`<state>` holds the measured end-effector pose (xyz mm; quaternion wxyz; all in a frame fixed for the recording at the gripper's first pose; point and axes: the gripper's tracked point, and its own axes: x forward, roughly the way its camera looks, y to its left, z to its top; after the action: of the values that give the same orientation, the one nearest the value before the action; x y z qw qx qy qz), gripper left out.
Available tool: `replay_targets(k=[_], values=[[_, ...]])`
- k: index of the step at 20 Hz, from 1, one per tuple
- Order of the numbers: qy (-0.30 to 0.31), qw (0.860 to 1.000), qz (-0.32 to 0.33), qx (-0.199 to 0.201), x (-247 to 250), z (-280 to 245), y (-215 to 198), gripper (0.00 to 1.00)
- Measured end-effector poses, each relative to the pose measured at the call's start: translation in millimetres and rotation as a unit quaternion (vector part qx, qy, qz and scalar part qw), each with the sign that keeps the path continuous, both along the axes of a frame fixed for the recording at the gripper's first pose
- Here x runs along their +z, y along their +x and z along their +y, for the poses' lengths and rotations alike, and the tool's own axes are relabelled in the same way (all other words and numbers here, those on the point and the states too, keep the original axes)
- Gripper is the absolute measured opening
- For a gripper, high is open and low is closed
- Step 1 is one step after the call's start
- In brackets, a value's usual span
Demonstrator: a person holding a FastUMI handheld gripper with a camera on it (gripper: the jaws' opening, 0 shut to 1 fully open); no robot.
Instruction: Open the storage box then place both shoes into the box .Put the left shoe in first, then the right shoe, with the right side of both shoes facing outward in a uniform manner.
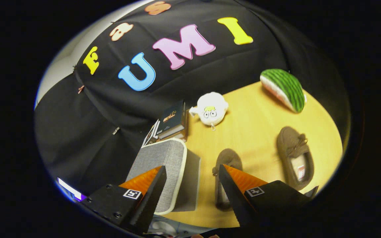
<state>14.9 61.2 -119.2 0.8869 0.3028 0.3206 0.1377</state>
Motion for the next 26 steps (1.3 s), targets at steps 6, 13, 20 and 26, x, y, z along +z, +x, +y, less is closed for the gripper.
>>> replay_targets(k=[6, 13, 20, 26], values=[[0.100, 0.988, 0.087, 0.083, -31, 54, -20, 0.98], [0.208, 0.958, 0.165, 0.107, -51, 90, -34, 0.98], [0.265, 0.939, 0.192, 0.108, -62, 106, -28, 0.92], [0.306, 0.921, 0.225, 0.088, -59, 99, -28, 0.42]])
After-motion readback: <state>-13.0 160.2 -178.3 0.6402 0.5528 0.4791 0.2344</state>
